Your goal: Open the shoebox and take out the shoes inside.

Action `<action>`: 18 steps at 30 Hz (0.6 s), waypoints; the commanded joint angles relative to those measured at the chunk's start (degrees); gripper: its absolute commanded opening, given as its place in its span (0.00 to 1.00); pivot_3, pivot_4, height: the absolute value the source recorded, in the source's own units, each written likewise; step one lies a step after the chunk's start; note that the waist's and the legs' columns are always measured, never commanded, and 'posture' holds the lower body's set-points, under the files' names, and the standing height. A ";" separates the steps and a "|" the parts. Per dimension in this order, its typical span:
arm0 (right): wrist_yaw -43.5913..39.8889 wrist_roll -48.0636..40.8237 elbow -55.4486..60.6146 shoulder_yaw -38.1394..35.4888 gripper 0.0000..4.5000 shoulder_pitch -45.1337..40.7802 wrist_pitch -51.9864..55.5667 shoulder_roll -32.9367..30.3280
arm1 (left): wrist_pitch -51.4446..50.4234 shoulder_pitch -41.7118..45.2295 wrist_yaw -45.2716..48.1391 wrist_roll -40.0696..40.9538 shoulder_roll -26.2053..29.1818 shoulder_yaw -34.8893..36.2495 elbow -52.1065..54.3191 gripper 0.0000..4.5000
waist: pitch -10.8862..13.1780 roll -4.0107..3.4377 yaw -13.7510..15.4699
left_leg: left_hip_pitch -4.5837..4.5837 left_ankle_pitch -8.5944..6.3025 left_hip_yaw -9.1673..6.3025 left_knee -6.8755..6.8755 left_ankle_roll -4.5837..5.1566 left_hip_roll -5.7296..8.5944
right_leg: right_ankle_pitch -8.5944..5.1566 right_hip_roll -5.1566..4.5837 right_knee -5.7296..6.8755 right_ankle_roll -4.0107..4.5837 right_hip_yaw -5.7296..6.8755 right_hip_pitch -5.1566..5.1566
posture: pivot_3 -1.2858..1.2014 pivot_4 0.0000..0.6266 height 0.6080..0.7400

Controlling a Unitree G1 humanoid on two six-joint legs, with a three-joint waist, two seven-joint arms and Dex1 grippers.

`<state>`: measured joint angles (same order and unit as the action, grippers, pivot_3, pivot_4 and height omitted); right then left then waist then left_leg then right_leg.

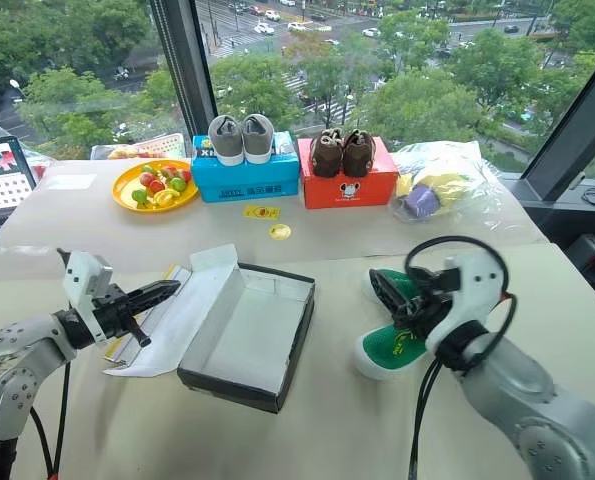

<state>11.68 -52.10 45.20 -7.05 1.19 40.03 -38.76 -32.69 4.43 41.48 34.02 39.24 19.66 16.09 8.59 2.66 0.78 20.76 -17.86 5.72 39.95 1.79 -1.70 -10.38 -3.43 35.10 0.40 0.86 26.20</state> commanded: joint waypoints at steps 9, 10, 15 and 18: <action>4.77 32.86 -0.28 5.00 0.83 5.61 -4.71 5.18 | 14.27 5.42 -24.33 -11.67 -9.08 10.23 -16.48 0.00 | -0.05 0.04 -0.34 | 0.00 -0.15 0.05 0.16 0.27 0.02 | 0.08 0.01 0.03 -0.01 -0.03 -0.03 | 0.52 0.24 0.93; 4.56 33.79 -0.54 4.37 0.83 5.85 -4.90 6.06 | 14.73 5.35 -24.83 -11.93 -9.28 10.31 -16.96 0.00 | -0.05 0.04 -0.30 | 0.00 -0.15 0.05 0.17 0.27 0.01 | 0.08 0.02 0.04 0.00 -0.02 -0.02 | 0.52 0.24 0.93; 0.01 23.42 -4.53 -9.27 0.83 6.22 -7.16 16.10 | 15.48 5.54 -25.28 -11.50 -9.71 10.46 -17.83 0.00 | -0.06 0.06 -0.02 | 0.00 -0.15 0.02 0.19 0.28 0.00 | 0.12 0.02 0.05 0.04 0.04 -0.05 | 0.52 0.24 0.93; -7.09 19.69 -5.11 -11.43 0.83 8.25 -7.15 16.78 | 15.44 5.59 -24.61 -11.18 -9.46 10.41 -18.32 0.00 | -0.07 0.05 -0.16 | 0.00 -0.20 0.05 0.23 0.35 0.00 | 0.16 0.00 0.05 0.02 0.02 -0.06 | 0.52 0.24 0.93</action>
<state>9.02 -29.69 39.01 -16.55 8.24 34.77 -21.77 -18.72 9.13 16.46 22.37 29.22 29.28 -2.62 8.52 2.71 0.63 20.75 -18.05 5.77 40.18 2.15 -1.70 -10.22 -3.43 35.15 0.42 0.87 26.14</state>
